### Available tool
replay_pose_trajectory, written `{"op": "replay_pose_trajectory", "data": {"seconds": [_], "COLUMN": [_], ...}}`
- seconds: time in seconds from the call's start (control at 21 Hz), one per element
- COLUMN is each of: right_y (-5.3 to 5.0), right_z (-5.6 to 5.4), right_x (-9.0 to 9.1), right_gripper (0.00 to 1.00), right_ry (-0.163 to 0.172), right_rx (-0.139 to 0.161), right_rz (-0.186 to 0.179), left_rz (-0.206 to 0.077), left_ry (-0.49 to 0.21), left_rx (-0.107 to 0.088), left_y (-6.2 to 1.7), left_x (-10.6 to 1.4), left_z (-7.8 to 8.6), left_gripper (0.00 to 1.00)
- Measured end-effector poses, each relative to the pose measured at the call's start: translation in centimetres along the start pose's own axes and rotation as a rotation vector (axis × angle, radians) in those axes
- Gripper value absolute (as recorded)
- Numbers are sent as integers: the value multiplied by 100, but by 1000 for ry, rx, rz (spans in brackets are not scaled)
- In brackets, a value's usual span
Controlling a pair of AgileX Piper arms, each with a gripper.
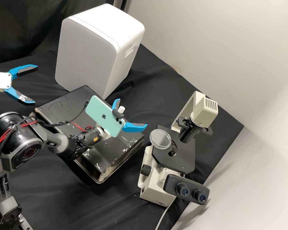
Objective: Place the petri dish on the bench
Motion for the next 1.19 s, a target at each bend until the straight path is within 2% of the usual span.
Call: {"op": "replay_pose_trajectory", "data": {"seconds": [0.38, 0.52, 0.76, 1.05, 1.19], "right_y": [-3, 15, 142, 290, 347], "right_z": [3, 62, 165, 421, 540], "right_x": [-5, -98, -284, -357, -369], "right_gripper": [100, 100, 100, 100, 100], "right_ry": [0, -21, -51, -139, -180], "right_rx": [0, -1, 67, 111, 119], "right_rz": [0, 5, 57, 121, 145], "left_rz": [0, -2, -2, -9, -14], "left_ry": [2, -3, 6, 6, 7], "left_rx": [-2, -2, -7, -7, -7], "left_y": [0, -3, -3, -16, -24], "left_x": [0, 1, 1, 5, 8], "left_z": [5, 14, 7, 7, 7], "left_gripper": [100, 100, 100, 100, 100]}}
